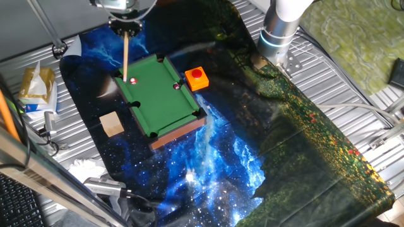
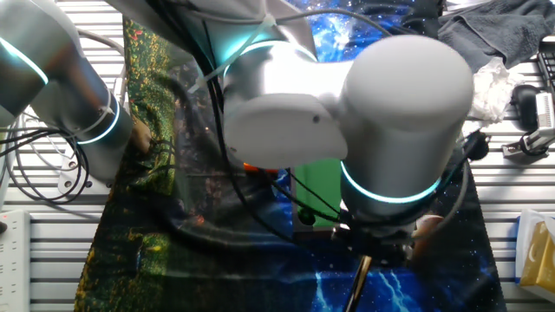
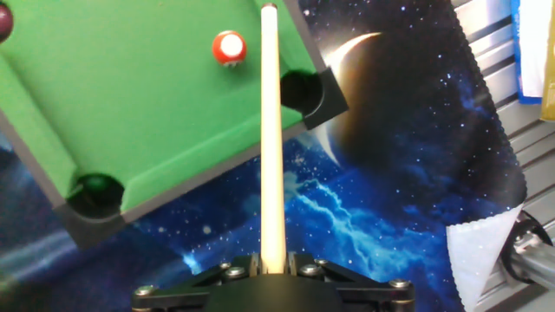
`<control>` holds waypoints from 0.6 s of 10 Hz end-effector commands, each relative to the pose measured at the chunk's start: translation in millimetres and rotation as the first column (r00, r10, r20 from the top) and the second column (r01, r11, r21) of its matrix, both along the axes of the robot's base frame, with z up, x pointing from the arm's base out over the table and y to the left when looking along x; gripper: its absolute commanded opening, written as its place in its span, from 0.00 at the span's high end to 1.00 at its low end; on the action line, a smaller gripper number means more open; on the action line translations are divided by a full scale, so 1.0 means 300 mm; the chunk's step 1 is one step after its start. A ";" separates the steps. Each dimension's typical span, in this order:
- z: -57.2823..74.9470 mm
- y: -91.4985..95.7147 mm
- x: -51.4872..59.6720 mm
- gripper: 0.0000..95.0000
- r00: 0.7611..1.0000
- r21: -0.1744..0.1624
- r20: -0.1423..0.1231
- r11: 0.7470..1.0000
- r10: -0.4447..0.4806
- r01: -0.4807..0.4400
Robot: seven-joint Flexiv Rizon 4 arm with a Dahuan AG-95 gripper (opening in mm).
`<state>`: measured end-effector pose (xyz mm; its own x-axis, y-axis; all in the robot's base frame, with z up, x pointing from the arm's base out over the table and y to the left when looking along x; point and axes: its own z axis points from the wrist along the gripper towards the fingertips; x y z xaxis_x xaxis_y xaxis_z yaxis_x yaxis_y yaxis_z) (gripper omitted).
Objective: Hit the pool ball
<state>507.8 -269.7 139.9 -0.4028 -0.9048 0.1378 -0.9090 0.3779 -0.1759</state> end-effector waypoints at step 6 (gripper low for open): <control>-0.031 -0.024 -0.041 1.00 1.000 -0.001 0.019 1.000 0.013 -0.013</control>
<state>494.5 -276.5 130.1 -0.3929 -0.9104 0.1298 -0.9107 0.3657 -0.1920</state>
